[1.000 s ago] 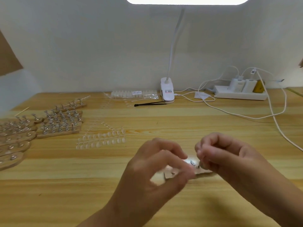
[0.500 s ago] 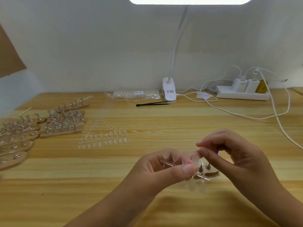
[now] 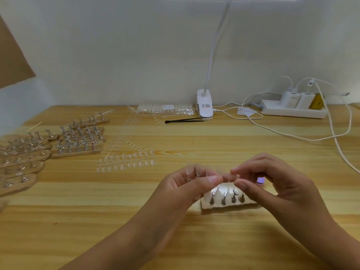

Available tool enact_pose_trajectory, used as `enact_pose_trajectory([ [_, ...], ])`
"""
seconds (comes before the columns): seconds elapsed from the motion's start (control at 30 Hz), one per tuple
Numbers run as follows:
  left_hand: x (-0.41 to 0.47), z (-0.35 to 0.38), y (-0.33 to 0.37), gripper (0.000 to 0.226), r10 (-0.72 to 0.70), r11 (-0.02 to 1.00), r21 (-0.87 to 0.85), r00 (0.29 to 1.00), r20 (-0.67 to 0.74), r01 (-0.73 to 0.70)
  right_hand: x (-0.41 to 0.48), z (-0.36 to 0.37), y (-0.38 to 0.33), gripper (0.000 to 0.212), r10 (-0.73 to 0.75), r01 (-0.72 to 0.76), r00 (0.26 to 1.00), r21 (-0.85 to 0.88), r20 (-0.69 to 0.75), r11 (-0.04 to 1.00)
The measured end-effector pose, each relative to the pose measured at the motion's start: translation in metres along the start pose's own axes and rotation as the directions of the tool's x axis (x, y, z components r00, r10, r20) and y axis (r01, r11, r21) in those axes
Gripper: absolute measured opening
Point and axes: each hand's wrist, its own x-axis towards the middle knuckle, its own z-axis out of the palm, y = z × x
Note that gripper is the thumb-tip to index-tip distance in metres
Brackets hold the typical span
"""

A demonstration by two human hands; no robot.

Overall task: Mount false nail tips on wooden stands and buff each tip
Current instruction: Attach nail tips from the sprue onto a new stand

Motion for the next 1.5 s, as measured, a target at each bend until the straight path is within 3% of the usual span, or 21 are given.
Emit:
enact_pose_trajectory([
  [0.17, 0.007, -0.015, 0.003, 0.019, -0.036, 0.986, -0.166, 0.983, -0.179, 0.006, 0.005, 0.006, 0.004, 0.021, -0.035, 0.054, 0.996, -0.222, 0.087, 0.974],
  [0.27, 0.007, -0.024, 0.009, 0.011, -0.109, 0.935, -0.355, 0.969, -0.222, 0.024, 0.004, 0.014, 0.009, 0.027, -0.132, 0.218, 0.969, -0.466, 0.209, 0.857],
  [0.33, 0.009, -0.026, 0.011, 0.01, -0.179, 0.88, -0.472, 0.955, -0.236, 0.048, 0.003, 0.018, 0.01, 0.027, -0.188, 0.293, 0.951, -0.526, 0.245, 0.798],
  [0.53, 0.01, -0.022, 0.009, 0.005, -0.297, 0.828, -0.551, 0.918, -0.264, 0.109, 0.003, 0.021, 0.013, 0.027, -0.232, 0.342, 0.937, -0.558, 0.261, 0.756],
  [0.83, 0.009, -0.019, 0.011, 0.007, -0.298, 0.826, -0.552, 0.921, -0.252, 0.116, 0.003, 0.023, 0.012, 0.027, -0.225, 0.355, 0.929, -0.54, 0.294, 0.763],
  [1.07, 0.007, -0.016, 0.01, 0.008, -0.225, 0.853, -0.517, 0.946, -0.234, 0.075, 0.001, 0.024, 0.009, 0.027, -0.122, 0.263, 0.945, -0.484, 0.303, 0.835],
  [1.17, 0.007, -0.013, 0.01, 0.01, -0.162, 0.889, -0.456, 0.956, -0.243, 0.035, 0.002, 0.019, 0.007, 0.034, -0.008, 0.123, 0.962, -0.406, 0.275, 0.906],
  [1.3, 0.005, -0.01, 0.008, 0.017, -0.05, 0.979, -0.202, 0.961, -0.272, -0.007, 0.006, 0.005, -0.001, 0.028, 0.091, -0.072, 0.99, -0.173, 0.107, 0.982],
  [1.4, 0.0, -0.005, 0.005, 0.02, 0.035, 0.993, 0.116, 0.983, -0.182, -0.014, 0.008, -0.003, -0.009, 0.023, 0.121, -0.121, 0.993, -0.016, 0.007, 0.993],
  [1.5, -0.006, 0.002, 0.003, 0.019, 0.067, 0.949, 0.313, 0.991, -0.115, -0.028, 0.006, -0.002, -0.016, 0.022, 0.094, -0.094, 0.995, -0.017, 0.032, 0.995],
])
